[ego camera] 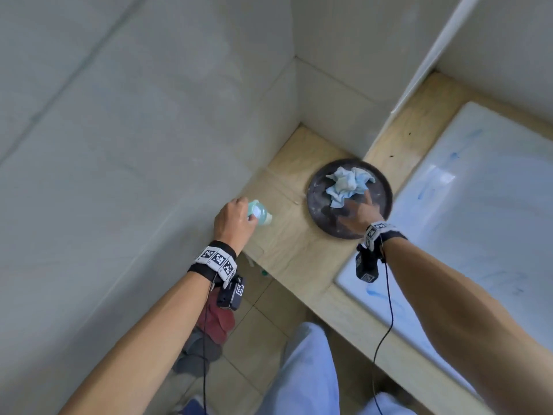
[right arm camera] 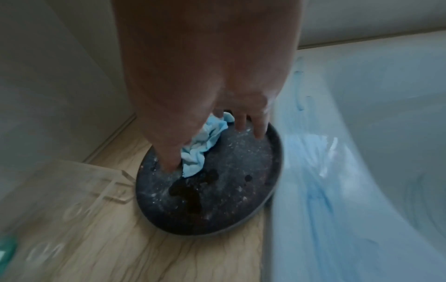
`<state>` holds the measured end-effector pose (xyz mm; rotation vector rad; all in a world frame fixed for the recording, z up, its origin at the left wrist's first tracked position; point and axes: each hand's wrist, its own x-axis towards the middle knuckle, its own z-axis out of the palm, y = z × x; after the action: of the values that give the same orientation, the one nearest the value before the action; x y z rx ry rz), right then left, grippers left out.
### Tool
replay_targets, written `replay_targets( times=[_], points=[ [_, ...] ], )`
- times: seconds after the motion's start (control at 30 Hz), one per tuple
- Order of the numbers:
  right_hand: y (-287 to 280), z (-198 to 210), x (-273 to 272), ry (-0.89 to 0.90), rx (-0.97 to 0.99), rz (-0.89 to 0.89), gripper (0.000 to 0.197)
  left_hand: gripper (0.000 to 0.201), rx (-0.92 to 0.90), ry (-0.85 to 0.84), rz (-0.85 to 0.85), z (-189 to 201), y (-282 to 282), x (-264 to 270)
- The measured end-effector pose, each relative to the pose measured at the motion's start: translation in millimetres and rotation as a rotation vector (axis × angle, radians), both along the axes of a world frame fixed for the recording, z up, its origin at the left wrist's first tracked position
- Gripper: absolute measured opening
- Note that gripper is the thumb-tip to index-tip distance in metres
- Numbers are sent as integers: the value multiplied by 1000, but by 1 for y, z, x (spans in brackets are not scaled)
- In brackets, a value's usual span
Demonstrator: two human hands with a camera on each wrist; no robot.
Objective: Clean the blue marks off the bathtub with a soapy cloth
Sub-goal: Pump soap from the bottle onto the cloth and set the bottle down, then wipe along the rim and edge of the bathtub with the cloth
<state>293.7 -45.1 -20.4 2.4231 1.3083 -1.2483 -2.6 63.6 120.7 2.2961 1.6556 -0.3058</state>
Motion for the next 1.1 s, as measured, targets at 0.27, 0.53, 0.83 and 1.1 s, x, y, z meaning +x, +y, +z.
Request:
replay_targets(
  times=[0.27,0.53,0.83,1.1],
  points=[
    [61,-46,1,-294,233,58,81,34,142,-108,-33,-18,-10,2],
    [30,-42,37,23,457,-174,48,31,81,-488,-397,-36,-81,60],
    [-166,43,55,651,634,-1164,32,25,-731,19,-316,-97,-169,128],
    [-332,64,84,736,637,-1721,32,53,-655,147,-436,-134,-204,159]
  ],
)
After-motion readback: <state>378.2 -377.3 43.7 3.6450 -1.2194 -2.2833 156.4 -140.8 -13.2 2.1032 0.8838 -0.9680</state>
